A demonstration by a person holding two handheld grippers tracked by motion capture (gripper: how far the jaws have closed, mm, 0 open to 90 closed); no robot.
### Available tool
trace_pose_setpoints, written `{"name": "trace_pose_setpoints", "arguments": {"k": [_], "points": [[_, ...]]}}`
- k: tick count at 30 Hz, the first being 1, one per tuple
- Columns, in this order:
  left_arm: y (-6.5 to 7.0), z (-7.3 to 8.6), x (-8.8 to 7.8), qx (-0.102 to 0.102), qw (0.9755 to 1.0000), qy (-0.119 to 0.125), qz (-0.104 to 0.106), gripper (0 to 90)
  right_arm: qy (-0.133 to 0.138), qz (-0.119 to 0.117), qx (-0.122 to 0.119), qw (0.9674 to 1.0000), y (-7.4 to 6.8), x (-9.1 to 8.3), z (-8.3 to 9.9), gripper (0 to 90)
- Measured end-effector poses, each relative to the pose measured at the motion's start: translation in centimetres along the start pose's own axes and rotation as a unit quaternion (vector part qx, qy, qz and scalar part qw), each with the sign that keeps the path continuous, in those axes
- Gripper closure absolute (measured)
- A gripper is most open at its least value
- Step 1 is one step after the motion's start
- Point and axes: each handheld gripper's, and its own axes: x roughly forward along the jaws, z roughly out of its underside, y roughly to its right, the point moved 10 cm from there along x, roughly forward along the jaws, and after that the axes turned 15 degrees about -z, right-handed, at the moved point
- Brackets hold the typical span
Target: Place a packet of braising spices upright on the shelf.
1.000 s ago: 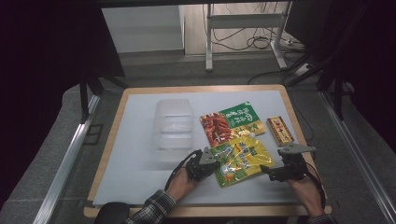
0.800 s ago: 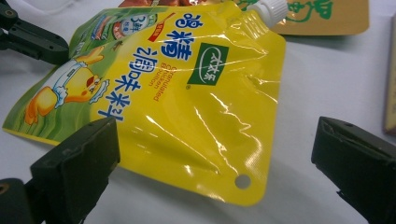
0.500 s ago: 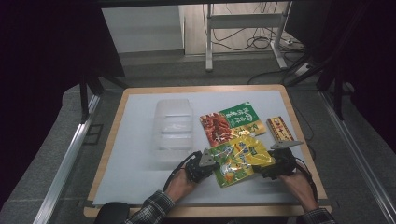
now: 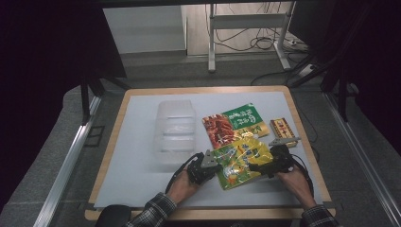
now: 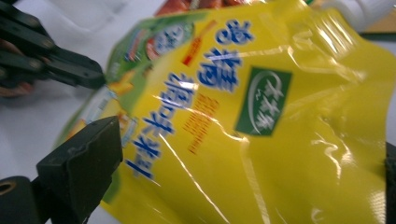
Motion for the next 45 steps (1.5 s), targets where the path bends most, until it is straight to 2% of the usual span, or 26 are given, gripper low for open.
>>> {"name": "trace_pose_setpoints", "arguments": {"k": [1,3,6,7,8,9,10,11,12,13,15,16,17,18,19,21,22,25,26,27,29,32,36,40,41,45], "points": [[0.0,0.0,0.0,0.004,1.0,0.0,-0.002,90.0,0.007,-0.013,0.003,0.9999,-0.5,0.1,-0.5,3.0],[0.1,0.0,0.0,0.002,1.0,0.003,-0.005,90.0,-0.005,-0.002,-0.003,1.0,-0.6,0.2,-0.5,3.2],[0.0,0.0,0.0,0.006,1.0,0.001,-0.004,90.0,-0.013,-0.008,-0.005,0.9999,-0.8,0.5,-0.4,1.8],[0.0,0.0,-0.1,0.005,1.0,0.0,-0.003,90.0,-0.02,-0.002,-0.002,0.9998,-0.8,0.7,-0.3,1.6],[-0.1,0.0,-0.1,0.004,1.0,0.0,-0.002,90.0,-0.028,0.013,-0.012,0.9994,-0.8,0.7,-0.3,4.8],[-0.1,0.0,-0.1,0.003,1.0,-0.001,-0.001,90.0,-0.026,0.021,-0.012,0.9994,-0.8,0.6,-0.4,10.0],[-0.1,0.0,-0.1,0.003,1.0,-0.001,-0.001,89.9,-0.026,0.021,-0.012,0.9994,-0.8,0.6,-0.4,10.0],[-0.1,0.0,-0.1,0.002,1.0,-0.001,0.0,89.9,-0.023,0.031,-0.012,0.9992,-0.8,0.3,-0.6,15.0],[-0.1,0.0,-0.1,0.001,1.0,-0.001,0.001,89.8,-0.006,0.031,0.004,0.9995,-0.7,-0.2,-1.0,31.2],[-0.1,0.0,-0.1,0.002,1.0,-0.001,0.0,89.8,-0.006,0.031,0.004,0.9995,-0.7,-0.2,-1.0,31.2],[-0.1,0.0,-0.1,0.003,1.0,0.001,-0.007,88.8,0.006,0.022,0.029,0.9993,-0.6,-0.6,-1.1,45.6],[-0.1,0.0,-0.1,0.003,1.0,0.001,-0.007,88.3,0.006,0.022,0.029,0.9993,-0.6,-0.6,-1.1,45.6],[-0.1,0.0,-0.1,0.003,0.9999,0.002,-0.011,87.9,0.007,0.025,0.026,0.9993,-0.7,-0.7,-1.1,52.1],[-0.1,0.0,-0.1,0.003,0.9999,0.002,-0.011,87.0,0.007,0.025,0.026,0.9993,-0.7,-0.7,-1.1,52.1],[-0.1,0.0,-0.1,0.004,0.9999,0.002,-0.014,86.3,0.006,0.032,0.025,0.9992,-0.8,-0.9,-1.2,57.7],[-0.2,0.0,-0.1,0.003,0.9998,0.003,-0.019,85.1,0.005,0.037,0.023,0.9991,-0.8,-0.9,-1.3,59.7],[-0.2,-0.1,-0.1,0.002,0.9997,0.005,-0.023,83.4,0.004,0.041,0.02,0.999,-0.8,-1.0,-1.3,64.4],[-0.5,-0.1,-0.3,-0.004,0.9993,0.007,-0.038,72.5,0.002,0.06,0.01,0.9982,-0.7,-1.2,-1.4,75.1],[-0.6,-0.2,-0.4,-0.002,0.9989,0.009,-0.046,72.5,0.002,0.06,0.01,0.9982,-0.7,-1.2,-1.4,75.1],[-0.7,-0.3,-0.5,-0.001,0.9986,0.012,-0.052,65.6,0.008,0.065,0.007,0.9978,-0.8,-1.5,-1.6,81.5],[-0.8,-0.4,-0.9,-0.002,0.9982,0.013,-0.058,64.6,0.014,0.063,0.008,0.9979,-0.9,-1.7,-1.8,83.0],[-0.6,-0.6,-1.6,0.007,0.9979,0.019,-0.061,57.0,0.029,0.053,0.006,0.9981,-1.5,-2.1,-2.3,85.7],[-0.3,-0.7,-2.1,0.01,0.9979,0.024,-0.06,51.5,0.033,0.045,0.008,0.9984,-1.7,-2.3,-2.5,86.0],[-0.2,-0.6,-2.8,0.008,0.9982,0.026,-0.054,43.1,0.043,0.03,0.014,0.9985,-2.1,-2.5,-2.9,86.4],[-0.2,-0.6,-3.0,0.006,0.9982,0.029,-0.051,38.4,0.048,0.023,0.013,0.9985,-2.5,-2.7,-3.2,86.9],[-0.2,-0.4,-3.6,-0.005,0.9985,0.037,-0.039,31.5,0.052,0.019,0.006,0.9985,-3.0,-2.9,-3.7,87.2]]}}
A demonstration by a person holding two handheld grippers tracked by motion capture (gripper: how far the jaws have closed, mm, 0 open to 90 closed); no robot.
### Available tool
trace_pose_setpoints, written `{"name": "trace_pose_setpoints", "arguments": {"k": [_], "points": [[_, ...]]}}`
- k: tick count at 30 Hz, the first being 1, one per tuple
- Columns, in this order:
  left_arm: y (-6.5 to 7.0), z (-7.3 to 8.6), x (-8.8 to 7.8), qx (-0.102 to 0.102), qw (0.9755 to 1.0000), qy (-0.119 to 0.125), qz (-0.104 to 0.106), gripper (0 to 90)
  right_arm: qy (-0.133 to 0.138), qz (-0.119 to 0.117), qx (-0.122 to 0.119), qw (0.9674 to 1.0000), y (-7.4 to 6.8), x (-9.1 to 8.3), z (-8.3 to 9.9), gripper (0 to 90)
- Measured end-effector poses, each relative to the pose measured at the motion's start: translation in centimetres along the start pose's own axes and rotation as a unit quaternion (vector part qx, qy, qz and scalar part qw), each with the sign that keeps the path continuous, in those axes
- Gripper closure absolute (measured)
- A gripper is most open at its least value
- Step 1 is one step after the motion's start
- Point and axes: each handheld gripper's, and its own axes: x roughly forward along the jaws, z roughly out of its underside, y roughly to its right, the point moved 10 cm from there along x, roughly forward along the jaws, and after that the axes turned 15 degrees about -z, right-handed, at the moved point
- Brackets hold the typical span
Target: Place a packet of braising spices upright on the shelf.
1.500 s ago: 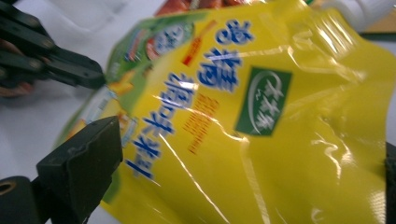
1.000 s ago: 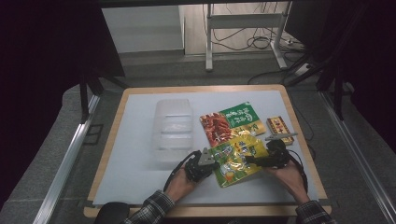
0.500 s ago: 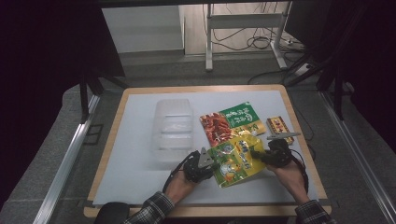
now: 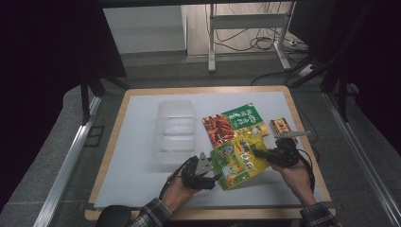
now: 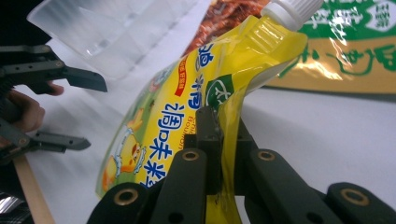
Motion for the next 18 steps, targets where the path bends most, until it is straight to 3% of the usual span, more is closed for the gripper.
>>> {"name": "trace_pose_setpoints", "arguments": {"k": [6,18], "points": [[0.1,0.6,-0.9,-0.013,0.9998,-0.012,0.011,25.0,0.008,-0.013,-0.007,0.9999,-0.8,0.0,-1.0,87.5],[-0.1,2.1,-2.6,-0.011,0.9996,-0.024,0.002,15.2,0.013,-0.034,-0.034,0.9988,-2.9,-0.2,-3.3,88.1]]}}
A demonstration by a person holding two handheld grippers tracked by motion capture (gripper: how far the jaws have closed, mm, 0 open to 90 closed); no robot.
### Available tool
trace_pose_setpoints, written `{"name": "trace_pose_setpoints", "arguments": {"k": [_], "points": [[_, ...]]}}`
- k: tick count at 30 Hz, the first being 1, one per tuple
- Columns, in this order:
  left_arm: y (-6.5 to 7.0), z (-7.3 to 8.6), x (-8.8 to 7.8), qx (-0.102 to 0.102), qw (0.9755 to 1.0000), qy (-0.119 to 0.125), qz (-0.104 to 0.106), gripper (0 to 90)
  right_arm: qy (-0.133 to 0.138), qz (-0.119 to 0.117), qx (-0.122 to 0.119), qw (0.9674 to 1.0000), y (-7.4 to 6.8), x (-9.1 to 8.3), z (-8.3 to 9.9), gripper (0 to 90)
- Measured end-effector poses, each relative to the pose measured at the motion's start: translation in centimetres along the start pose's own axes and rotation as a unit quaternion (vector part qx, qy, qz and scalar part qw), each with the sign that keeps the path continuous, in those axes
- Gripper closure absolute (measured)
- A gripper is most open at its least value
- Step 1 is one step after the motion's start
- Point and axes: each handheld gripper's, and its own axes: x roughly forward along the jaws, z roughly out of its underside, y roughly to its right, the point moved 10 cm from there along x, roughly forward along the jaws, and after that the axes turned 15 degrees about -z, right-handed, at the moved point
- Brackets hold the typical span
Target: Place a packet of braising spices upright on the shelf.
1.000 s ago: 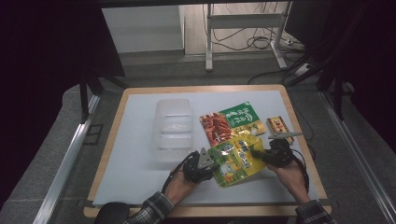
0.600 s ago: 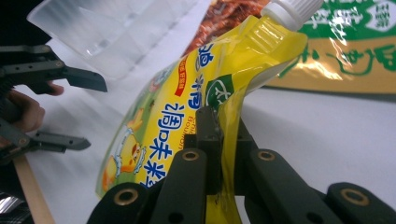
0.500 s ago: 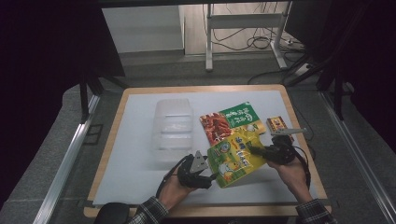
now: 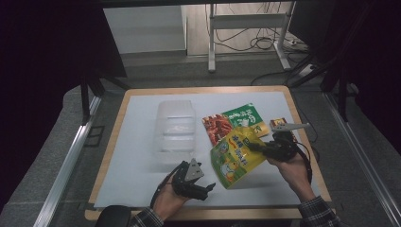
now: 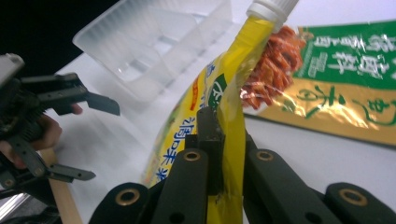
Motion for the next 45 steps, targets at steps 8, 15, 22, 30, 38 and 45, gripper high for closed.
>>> {"name": "trace_pose_setpoints", "arguments": {"k": [8,15,22,30,38,45], "points": [[-0.3,0.7,-1.3,-0.014,0.9999,0.0,-0.001,9.8,0.001,0.0,-0.016,0.9999,-1.0,-0.1,-1.5,88.4],[-0.2,1.0,-1.8,-0.02,0.9998,0.004,-0.001,6.2,0.001,0.0,-0.029,0.9996,-1.8,0.0,-2.5,88.5],[-0.4,1.2,-2.2,-0.016,0.9998,0.01,-0.008,4.6,0.002,0.001,-0.046,0.9989,-2.4,0.2,-3.9,88.5],[-0.6,1.6,-2.4,-0.009,0.9998,0.009,-0.018,3.2,0.001,0.007,-0.063,0.998,-2.5,0.4,-4.9,88.5],[-0.9,2.0,-2.7,0.0,0.9994,0.013,-0.032,2.1,0.008,0.0,-0.076,0.9971,-2.8,0.7,-6.5,88.5],[-1.0,2.3,-3.1,0.004,0.9991,0.018,-0.038,1.3,0.009,-0.011,-0.086,0.9962,-2.9,1.4,-7.7,88.5]]}}
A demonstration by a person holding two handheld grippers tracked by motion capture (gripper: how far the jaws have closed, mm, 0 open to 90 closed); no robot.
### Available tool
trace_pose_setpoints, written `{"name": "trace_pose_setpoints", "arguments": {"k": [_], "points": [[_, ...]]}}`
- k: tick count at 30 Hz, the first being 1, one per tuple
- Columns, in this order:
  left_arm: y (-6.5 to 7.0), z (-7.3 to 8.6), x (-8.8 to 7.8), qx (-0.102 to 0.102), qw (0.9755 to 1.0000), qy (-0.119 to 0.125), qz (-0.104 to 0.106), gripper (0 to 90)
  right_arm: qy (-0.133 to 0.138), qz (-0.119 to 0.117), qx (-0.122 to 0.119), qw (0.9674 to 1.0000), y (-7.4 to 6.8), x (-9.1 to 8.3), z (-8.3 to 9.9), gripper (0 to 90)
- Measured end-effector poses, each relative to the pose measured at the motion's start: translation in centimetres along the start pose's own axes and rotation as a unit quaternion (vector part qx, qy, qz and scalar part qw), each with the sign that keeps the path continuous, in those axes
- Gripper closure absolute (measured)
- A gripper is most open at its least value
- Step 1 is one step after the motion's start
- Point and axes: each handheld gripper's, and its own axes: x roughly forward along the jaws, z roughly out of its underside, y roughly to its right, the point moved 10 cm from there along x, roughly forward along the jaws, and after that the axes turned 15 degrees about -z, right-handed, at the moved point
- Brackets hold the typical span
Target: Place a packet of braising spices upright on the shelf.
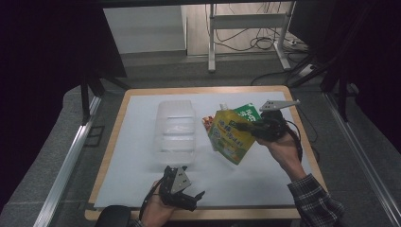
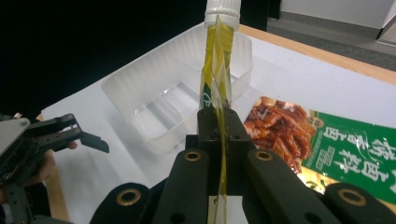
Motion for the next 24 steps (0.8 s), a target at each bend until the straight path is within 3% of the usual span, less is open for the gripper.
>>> {"name": "trace_pose_setpoints", "arguments": {"k": [9,14,24], "points": [[-0.1,0.6,-0.4,-0.006,1.0,-0.006,-0.002,0.7,0.0,-0.007,-0.009,0.9999,0.7,1.3,-1.6,88.5],[-0.2,0.6,-0.7,-0.02,0.9998,-0.002,0.002,0.2,0.005,-0.011,-0.005,0.9999,1.2,1.9,-2.2,88.5],[0.0,0.7,-0.9,-0.018,0.9998,-0.002,0.007,0.0,0.009,-0.015,-0.008,0.9998,1.8,2.9,-3.6,88.5]]}}
